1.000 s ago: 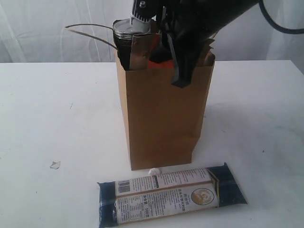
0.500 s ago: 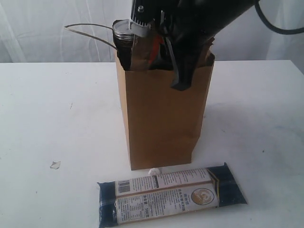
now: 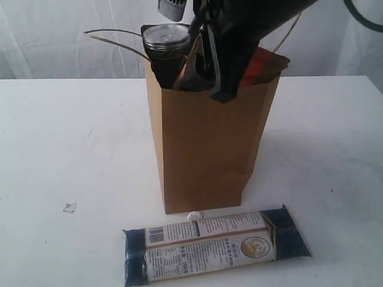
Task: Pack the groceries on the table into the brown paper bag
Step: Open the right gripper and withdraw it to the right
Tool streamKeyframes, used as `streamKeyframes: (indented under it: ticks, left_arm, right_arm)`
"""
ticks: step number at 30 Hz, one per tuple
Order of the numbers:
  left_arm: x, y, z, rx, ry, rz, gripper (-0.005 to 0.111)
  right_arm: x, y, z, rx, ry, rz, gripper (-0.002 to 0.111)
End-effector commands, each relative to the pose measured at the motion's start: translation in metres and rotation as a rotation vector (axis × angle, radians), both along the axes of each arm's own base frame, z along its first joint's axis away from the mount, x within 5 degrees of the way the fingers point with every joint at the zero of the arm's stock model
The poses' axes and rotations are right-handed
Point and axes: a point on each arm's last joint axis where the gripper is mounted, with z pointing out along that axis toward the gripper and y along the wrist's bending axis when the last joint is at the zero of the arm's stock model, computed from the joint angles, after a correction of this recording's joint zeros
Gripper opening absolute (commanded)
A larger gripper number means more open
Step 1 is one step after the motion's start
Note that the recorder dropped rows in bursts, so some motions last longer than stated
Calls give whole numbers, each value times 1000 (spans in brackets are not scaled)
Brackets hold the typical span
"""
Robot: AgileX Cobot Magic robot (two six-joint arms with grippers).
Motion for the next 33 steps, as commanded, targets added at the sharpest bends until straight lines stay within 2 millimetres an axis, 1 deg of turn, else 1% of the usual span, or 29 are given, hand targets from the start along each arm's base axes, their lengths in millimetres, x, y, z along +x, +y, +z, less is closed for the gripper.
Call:
streamKeyframes:
  ticks: [1, 4, 10, 17, 21, 29, 33]
  left_arm:
    - [0, 0, -1, -4, 7, 1, 0]
    - [0, 0, -1, -4, 7, 1, 0]
    - [0, 0, -1, -4, 7, 1, 0]
    - [0, 0, -1, -4, 7, 1, 0]
    - [0, 0, -1, -4, 7, 1, 0]
    - [0, 0, -1, -4, 7, 1, 0]
    - [0, 0, -1, -4, 7, 1, 0]
  right_arm:
    - [-6, -3, 8, 26, -5, -11, 71]
    - [-12, -7, 16, 54, -9, -37, 70]
    - [-28, -23, 38, 85, -49, -103, 70]
    - [-52, -41, 56, 108, -27, -154, 70]
    - [-68, -55, 64, 87, -21, -182, 70]
    - [-110, -90, 78, 18, 30, -266, 70]
    - [-121, -103, 83, 22, -14, -308, 70]
